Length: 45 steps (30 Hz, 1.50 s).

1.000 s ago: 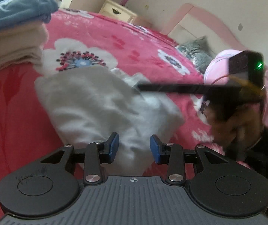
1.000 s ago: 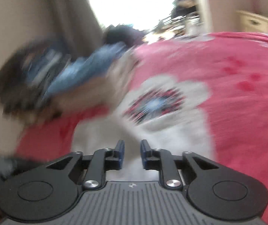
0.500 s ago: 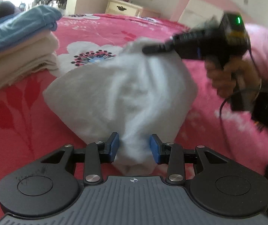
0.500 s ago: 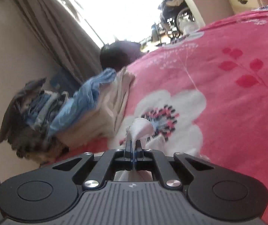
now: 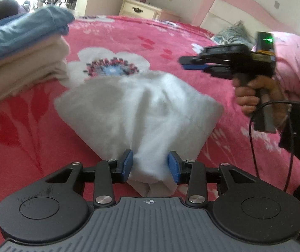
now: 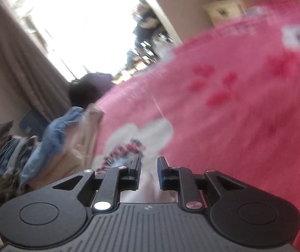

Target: Fold clothes

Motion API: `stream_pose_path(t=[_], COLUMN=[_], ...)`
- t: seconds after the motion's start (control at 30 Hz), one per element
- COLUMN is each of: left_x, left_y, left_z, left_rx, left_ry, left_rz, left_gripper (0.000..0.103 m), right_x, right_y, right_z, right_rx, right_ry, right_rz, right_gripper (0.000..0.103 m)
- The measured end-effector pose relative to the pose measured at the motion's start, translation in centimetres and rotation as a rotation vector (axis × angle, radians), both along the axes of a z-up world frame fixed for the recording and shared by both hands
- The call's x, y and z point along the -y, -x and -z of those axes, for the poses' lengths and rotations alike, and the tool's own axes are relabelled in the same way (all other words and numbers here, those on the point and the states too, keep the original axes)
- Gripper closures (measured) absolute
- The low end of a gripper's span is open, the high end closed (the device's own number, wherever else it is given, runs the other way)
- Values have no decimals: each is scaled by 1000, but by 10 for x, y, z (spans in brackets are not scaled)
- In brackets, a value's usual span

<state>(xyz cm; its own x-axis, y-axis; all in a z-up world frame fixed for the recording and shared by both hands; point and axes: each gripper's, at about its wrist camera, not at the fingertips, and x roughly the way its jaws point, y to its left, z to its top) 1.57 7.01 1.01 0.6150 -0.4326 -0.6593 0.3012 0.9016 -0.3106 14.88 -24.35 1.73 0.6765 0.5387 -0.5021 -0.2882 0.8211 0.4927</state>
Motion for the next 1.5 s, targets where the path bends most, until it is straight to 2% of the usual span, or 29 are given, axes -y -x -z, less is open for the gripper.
stream_pose_path(t=[0.13,0.23,0.3,0.37,0.43,0.47,0.57,0.67,0.77,0.8,0.83,0.9,0.93,1.0,1.07,1.17,1.27,1.37,1.4,1.47,1.5], left_x=[-25,-21,-19,-26,-34,-36,-38,-39,-37,-38,-38,-37,-37,-36,-37,-37,-36,-35,-35,-34,-34], left_y=[-7,-31,-50,-69,-76,-78,-81,-82,-83,-83,-83,-85,-85,-86,-86,-86,-85,-85,-85,-84,-84], left_z=[-18,-12,3,23,26,25,23,26,28,29,30,32,32,31,31,31,32,32,32,31,31], left_rx=[24,35,13,-44,-57,-56,-58,-62,-54,-53,-55,-56,-54,-50,-49,-49,-45,-46,-46,-38,-37], left_ry=[102,79,49,74,130,144,144,146,148,152,161,162,157,143,138,136,132,125,121,110,109], left_rz=[-47,-55,-74,-114,-127,-125,-108,-97,-95,-98,-97,-93,-89,-77,-69,-68,-71,-65,-63,-57,-55], left_gripper=[66,66,66,68,68,68,67,67,67,67,67,67,67,67,67,67,67,67,68,68,68], right_x=[-23,-51,-61,-54,-35,-27,-24,-42,-64,-61,-53,-34,-34,-41,-51,-78,-115,-137,-140,-138,-138], right_y=[14,13,8,-2,-5,0,32,67,85,83,78,73,74,83,93,108,120,128,132,132,136], right_z=[-24,-12,8,30,34,27,-7,-26,-5,8,23,30,23,2,-19,-35,-15,29,35,21,12], right_rx=[54,23,-15,-81,-126,-113,21,85,55,8,-56,-120,-107,-33,45,110,84,39,44,20,51], right_ry=[88,185,269,338,301,279,222,213,409,427,417,303,313,347,299,260,263,368,369,339,327], right_rz=[-173,-264,-229,-97,19,44,-61,-283,-369,-343,-293,-214,-197,-195,-266,-427,-569,-613,-607,-575,-572], right_gripper=[85,85,86,88,89,89,89,89,92,94,95,102,102,95,95,95,95,100,100,98,95])
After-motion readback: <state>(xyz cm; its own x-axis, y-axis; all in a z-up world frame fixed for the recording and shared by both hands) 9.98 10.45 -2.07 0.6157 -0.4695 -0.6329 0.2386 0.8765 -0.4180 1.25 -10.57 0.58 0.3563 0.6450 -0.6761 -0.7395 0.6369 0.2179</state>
